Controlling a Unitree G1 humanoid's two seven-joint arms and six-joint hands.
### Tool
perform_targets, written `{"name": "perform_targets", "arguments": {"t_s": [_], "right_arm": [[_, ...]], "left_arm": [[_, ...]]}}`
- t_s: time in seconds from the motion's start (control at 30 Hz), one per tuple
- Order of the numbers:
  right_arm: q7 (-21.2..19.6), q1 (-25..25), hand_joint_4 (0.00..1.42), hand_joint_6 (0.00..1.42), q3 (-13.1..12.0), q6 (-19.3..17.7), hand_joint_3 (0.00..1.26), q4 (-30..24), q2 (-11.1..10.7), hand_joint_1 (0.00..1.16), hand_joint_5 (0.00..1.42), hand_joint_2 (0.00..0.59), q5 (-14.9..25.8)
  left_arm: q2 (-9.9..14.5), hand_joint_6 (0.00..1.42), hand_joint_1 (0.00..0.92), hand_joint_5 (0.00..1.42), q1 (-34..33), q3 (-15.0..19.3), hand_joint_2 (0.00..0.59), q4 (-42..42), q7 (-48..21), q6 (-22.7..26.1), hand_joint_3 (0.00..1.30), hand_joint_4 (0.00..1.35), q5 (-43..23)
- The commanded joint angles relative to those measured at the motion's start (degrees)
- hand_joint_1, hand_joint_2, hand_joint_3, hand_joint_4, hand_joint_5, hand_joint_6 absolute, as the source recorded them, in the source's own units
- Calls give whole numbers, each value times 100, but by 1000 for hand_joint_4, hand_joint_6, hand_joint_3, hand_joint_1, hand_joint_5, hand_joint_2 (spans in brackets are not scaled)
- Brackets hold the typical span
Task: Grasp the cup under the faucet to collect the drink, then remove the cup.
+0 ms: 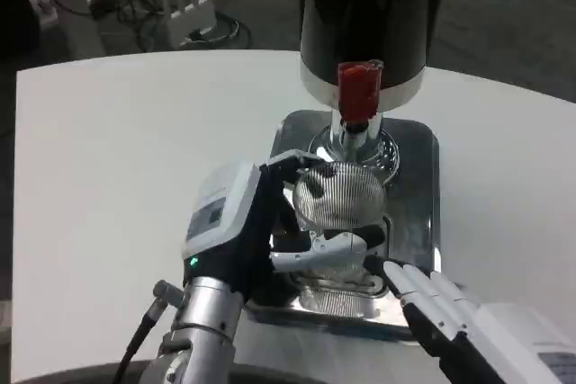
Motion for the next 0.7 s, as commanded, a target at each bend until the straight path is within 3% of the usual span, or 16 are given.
{"name": "perform_targets", "arguments": {"t_s": [0.03,0.7], "right_arm": [[51,6,0,0,-63,-81,24,-79,13,377,0,396,41],[69,2,0,0,-124,63,24,-79,-24,385,0,405,99]], "left_arm": [[-89,905,607,907,-221,-6,73,232,265,-56,770,860,-62],[-180,905,581,909,-724,-159,73,1086,612,-126,770,871,-210]]}}
